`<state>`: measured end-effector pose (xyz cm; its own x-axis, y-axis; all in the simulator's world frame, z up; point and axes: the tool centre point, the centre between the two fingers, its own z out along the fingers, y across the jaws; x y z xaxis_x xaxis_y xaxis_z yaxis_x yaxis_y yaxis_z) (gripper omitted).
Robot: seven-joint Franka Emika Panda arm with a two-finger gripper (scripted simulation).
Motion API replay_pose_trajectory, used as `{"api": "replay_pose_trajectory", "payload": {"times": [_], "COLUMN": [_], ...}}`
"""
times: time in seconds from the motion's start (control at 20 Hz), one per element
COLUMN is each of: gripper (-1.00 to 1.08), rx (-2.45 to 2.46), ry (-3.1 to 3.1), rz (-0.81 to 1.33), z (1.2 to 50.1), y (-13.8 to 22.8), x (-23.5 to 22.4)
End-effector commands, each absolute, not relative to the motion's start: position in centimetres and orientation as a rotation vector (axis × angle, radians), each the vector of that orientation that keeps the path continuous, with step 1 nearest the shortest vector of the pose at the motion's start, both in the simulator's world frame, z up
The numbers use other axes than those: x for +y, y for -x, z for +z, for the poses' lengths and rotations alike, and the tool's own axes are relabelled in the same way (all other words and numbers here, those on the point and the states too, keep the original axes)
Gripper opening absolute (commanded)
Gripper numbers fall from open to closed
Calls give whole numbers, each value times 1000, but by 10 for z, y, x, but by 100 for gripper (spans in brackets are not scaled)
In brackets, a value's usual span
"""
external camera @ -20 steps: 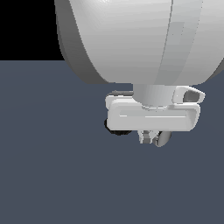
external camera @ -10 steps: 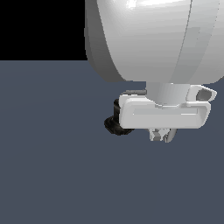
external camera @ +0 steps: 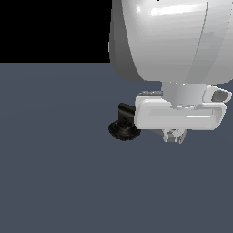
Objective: Turn on the faucet by rotating a designated handle.
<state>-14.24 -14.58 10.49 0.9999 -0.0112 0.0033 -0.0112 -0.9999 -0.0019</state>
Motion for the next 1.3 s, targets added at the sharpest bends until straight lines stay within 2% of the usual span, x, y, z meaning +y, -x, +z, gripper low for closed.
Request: {"api": "replay_pose_trajectory", "payload": {"times": [0.0,1.25], "gripper": [-100,-100], "rx": [-5,9], "ry": [3142,3142], "rz": [-12,-5], "z": [104,102], "y": [130,66], "x": [-148,-212]}}
